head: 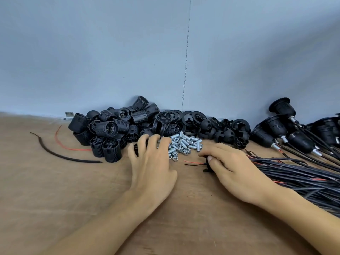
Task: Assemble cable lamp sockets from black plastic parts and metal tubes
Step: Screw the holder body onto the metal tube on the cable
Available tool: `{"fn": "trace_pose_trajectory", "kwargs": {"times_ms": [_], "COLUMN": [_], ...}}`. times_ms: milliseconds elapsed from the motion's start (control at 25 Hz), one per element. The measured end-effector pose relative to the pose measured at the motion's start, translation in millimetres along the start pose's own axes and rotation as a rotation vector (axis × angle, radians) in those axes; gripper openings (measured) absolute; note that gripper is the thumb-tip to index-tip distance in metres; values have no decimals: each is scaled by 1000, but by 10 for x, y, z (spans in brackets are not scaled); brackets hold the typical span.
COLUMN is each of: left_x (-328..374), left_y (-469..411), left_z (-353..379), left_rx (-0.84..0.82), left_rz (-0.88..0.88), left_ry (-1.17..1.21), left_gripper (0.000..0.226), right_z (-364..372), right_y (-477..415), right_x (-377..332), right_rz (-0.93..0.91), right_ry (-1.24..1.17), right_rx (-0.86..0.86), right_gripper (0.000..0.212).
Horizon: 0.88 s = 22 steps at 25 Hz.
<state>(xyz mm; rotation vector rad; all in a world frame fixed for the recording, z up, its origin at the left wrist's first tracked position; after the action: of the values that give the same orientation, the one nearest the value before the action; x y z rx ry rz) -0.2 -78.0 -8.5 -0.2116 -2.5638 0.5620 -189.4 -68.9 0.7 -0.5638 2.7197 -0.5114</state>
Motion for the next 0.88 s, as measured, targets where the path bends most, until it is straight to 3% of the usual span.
{"fn": "trace_pose_trajectory", "kwargs": {"times_ms": [160,280,480,640,800,880], "left_x": [-15,57,273,154,88,101], "left_y": [-17,29,137,58,9,13], "left_z": [-68,-53,62,124,130,105], "left_rx": [120,170,63,-11,-28,-15], "left_rz": [38,122,304,152,55,83], "left_ry": [165,309,550,597,466,474], "left_gripper": [65,56,54,61,31,28], "right_z": [12,-1,-31,-32,-123,-163], "right_y": [4,-2,-5,-17,-42,-47], "right_x": [-45,-51,-17,15,80,116], "right_rz": [-33,-38,6,54,189,248], "right_ry": [23,53,127,112,-87,-211], "right_rx": [-41,-50,-56,-106,22,67], "right_gripper": [23,7,8,10,15,15]}}
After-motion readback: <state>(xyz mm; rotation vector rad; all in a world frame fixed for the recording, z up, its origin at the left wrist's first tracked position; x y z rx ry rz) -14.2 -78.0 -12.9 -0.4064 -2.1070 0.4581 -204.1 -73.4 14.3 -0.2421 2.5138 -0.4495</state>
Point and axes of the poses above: each hand's wrist, its own y-axis away from the middle knuckle, its own z-axis out of the palm, x = y × z, the point moved 5 cm from there along -y, towards the middle knuckle, and after that the axes turned 12 degrees about y, right-handed, at the moved point
